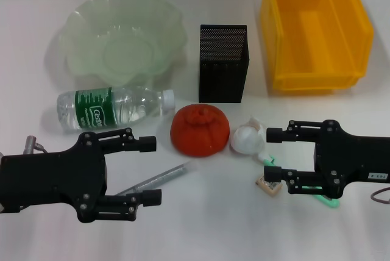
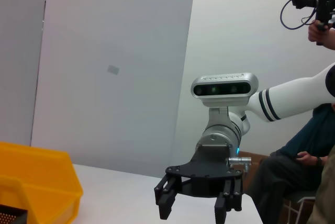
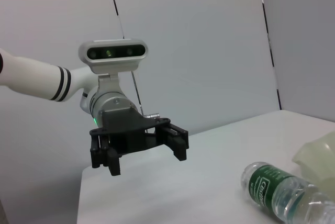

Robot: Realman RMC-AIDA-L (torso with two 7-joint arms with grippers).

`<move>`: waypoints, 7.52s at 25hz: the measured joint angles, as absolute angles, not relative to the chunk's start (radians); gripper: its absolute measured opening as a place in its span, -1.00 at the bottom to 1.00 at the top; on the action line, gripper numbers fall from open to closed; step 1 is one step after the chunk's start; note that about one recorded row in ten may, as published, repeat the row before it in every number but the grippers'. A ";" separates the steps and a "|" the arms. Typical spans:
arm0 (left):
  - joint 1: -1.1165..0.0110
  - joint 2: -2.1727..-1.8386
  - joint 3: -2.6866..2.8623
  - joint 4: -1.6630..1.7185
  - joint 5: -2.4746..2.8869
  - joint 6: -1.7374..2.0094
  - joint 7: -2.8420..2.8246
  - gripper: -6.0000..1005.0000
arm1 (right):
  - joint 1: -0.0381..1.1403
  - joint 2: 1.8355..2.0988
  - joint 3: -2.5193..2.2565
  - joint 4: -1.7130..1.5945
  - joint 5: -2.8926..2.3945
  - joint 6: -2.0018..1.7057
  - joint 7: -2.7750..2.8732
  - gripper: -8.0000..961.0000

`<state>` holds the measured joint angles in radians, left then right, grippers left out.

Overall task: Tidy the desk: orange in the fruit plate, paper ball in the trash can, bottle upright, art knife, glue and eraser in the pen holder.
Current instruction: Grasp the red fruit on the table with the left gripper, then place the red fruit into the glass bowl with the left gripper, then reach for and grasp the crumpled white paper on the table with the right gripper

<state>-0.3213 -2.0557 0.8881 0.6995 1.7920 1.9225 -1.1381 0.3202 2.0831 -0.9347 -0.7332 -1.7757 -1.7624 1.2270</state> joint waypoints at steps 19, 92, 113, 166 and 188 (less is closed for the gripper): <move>-0.375 -2.069 0.849 0.594 1.748 1.884 -1.021 0.59 | 0.318 2.083 -0.903 -0.658 -1.752 -1.758 1.158 0.41; -0.554 -2.075 0.834 0.155 1.622 1.518 -0.749 -0.75 | 0.264 2.082 -0.767 -0.463 -1.749 -1.753 0.992 0.40; -0.497 -2.072 0.814 0.440 1.327 1.252 -0.866 -0.89 | 0.293 2.082 -0.769 -0.416 -1.749 -1.753 0.992 0.40; -0.385 -2.067 0.910 0.497 1.709 1.926 -1.061 0.24 | 0.380 2.075 -0.688 -0.960 -1.739 -1.788 1.727 0.40; -0.366 -2.067 0.918 0.440 1.715 1.824 -1.022 0.24 | 0.859 2.076 -1.079 -1.120 -2.543 -1.707 2.438 0.38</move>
